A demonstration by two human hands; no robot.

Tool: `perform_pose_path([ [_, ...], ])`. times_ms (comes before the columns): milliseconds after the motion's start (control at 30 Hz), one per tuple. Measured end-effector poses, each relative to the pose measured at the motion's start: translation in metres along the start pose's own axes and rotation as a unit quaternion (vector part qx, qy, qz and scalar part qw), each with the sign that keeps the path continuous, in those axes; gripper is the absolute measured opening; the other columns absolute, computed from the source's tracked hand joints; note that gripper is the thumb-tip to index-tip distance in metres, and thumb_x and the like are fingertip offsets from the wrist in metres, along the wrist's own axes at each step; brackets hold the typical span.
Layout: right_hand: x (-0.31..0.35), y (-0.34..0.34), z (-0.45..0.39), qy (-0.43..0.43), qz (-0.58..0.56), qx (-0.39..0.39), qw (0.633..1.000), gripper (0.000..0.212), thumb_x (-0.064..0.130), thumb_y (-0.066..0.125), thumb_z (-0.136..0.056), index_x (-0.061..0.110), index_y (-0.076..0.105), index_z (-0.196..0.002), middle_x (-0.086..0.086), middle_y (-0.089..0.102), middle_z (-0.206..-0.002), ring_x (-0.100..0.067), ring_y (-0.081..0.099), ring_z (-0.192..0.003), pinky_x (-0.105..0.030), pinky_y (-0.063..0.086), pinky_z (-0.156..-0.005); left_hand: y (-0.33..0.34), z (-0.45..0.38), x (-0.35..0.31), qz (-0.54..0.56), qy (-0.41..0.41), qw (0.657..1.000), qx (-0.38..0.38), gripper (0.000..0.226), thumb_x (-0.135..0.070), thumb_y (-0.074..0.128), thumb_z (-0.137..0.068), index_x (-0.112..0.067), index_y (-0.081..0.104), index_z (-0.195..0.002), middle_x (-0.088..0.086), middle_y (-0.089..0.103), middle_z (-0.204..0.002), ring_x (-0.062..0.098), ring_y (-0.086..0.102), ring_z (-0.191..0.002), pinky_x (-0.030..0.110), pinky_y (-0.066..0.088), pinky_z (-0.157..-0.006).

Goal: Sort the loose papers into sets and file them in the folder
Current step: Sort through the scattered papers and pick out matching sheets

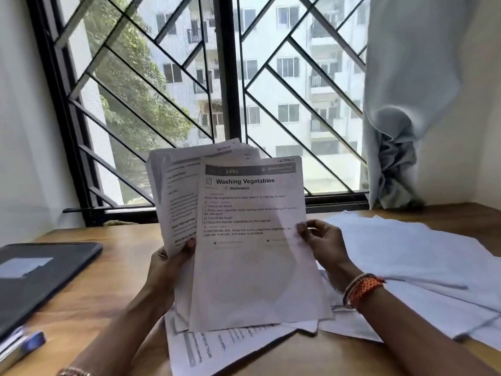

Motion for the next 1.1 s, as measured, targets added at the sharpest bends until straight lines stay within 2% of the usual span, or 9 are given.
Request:
perform_pose_path([
  [133, 0.001, -0.011, -0.005, -0.008, 0.048, -0.032, 0.998, 0.011, 0.016, 0.067, -0.089, 0.014, 0.067, -0.078, -0.006, 0.069, -0.077, -0.016, 0.061, -0.067, -0.029, 0.053, -0.061, -0.001, 0.002, -0.002, -0.017, 0.011, 1.000, -0.020, 0.005, -0.010, 0.066, -0.086, -0.011, 0.065, -0.081, -0.005, 0.071, -0.066, 0.009, 0.065, -0.056, 0.025, 0.056, -0.056],
  [233, 0.033, -0.052, -0.011, -0.084, 0.127, -0.161, 0.975, 0.018, 0.026, 0.066, -0.084, 0.011, 0.074, -0.088, -0.003, 0.070, -0.074, -0.020, 0.062, -0.070, -0.038, 0.054, -0.068, -0.006, 0.003, -0.014, -0.036, 0.028, 0.998, -0.047, 0.013, -0.010, 0.066, -0.087, -0.013, 0.062, -0.075, -0.011, 0.067, -0.057, 0.003, 0.060, -0.051, 0.017, 0.052, -0.050],
  [300, 0.074, -0.078, 0.003, -0.186, 0.190, -0.272, 0.925, 0.030, 0.029, 0.057, -0.080, 0.009, 0.076, -0.093, -0.012, 0.073, -0.081, -0.024, 0.066, -0.077, -0.040, 0.053, -0.074, -0.014, 0.005, -0.018, -0.045, 0.033, 0.996, -0.077, 0.015, -0.012, 0.067, -0.087, -0.016, 0.061, -0.074, -0.007, 0.065, -0.067, 0.010, 0.060, -0.063, 0.020, 0.052, -0.055],
  [400, 0.135, -0.086, 0.041, -0.390, 0.318, -0.398, 0.767, 0.021, 0.012, 0.057, -0.087, 0.005, 0.075, -0.095, -0.018, 0.073, -0.088, -0.032, 0.066, -0.079, -0.034, 0.045, -0.074, -0.031, 0.003, -0.026, -0.050, 0.053, 0.988, -0.138, 0.007, -0.013, 0.068, -0.087, -0.011, 0.064, -0.082, -0.004, 0.062, -0.080, 0.010, 0.056, -0.069, 0.013, 0.049, -0.051],
  [467, 0.154, -0.063, 0.060, -0.507, 0.369, -0.356, 0.693, 0.022, 0.007, 0.055, -0.091, 0.010, 0.075, -0.099, -0.015, 0.073, -0.091, -0.033, 0.067, -0.081, -0.030, 0.044, -0.076, -0.051, 0.002, -0.034, -0.054, 0.078, 0.970, -0.224, 0.020, -0.015, 0.068, -0.086, -0.004, 0.066, -0.103, 0.004, 0.066, -0.094, 0.015, 0.060, -0.079, 0.015, 0.048, -0.059],
  [600, 0.141, 0.002, 0.082, -0.559, 0.441, -0.184, 0.678, 0.035, -0.002, 0.050, -0.090, 0.019, 0.074, -0.104, -0.006, 0.068, -0.097, -0.025, 0.054, -0.088, -0.030, 0.039, -0.065, -0.089, 0.009, -0.040, -0.042, 0.075, 0.925, -0.371, 0.038, -0.021, 0.064, -0.088, -0.006, 0.059, -0.123, 0.009, 0.062, -0.123, 0.021, 0.060, -0.111, 0.023, 0.047, -0.088],
  [867, 0.051, 0.099, 0.098, -0.536, 0.615, 0.080, 0.573, 0.034, -0.015, 0.053, -0.054, 0.007, 0.068, -0.074, -0.011, 0.062, -0.080, -0.031, 0.057, -0.074, -0.034, 0.047, -0.055, -0.110, 0.017, -0.049, 0.023, 0.088, 0.888, -0.450, 0.035, -0.020, 0.060, -0.089, -0.003, 0.061, -0.119, 0.010, 0.065, -0.115, 0.021, 0.063, -0.102, 0.028, 0.052, -0.084],
  [1000, 0.051, 0.106, 0.098, -0.510, 0.634, 0.078, 0.576, 0.024, -0.013, 0.048, -0.053, 0.006, 0.062, -0.057, -0.009, 0.057, -0.064, -0.030, 0.055, -0.067, -0.032, 0.042, -0.052, -0.102, 0.023, -0.068, 0.039, 0.146, 0.890, -0.431, 0.024, -0.008, 0.056, -0.088, 0.000, 0.064, -0.108, 0.009, 0.064, -0.096, 0.016, 0.060, -0.084, 0.023, 0.047, -0.068],
  [1100, 0.039, 0.109, 0.105, -0.522, 0.627, 0.118, 0.566, 0.020, -0.010, 0.064, -0.053, 0.009, 0.065, -0.059, -0.006, 0.057, -0.064, -0.026, 0.055, -0.067, -0.031, 0.044, -0.055, -0.089, 0.007, -0.052, 0.116, 0.073, 0.933, -0.333, 0.012, -0.009, 0.059, -0.089, -0.011, 0.059, -0.100, 0.002, 0.065, -0.098, 0.012, 0.064, -0.078, 0.021, 0.051, -0.068],
])
Point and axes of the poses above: each hand's wrist, its own z-axis away from the middle knuckle, its own y-axis out of the palm, x = y × z, the point moved 9 cm from there along -z, towards the middle knuckle
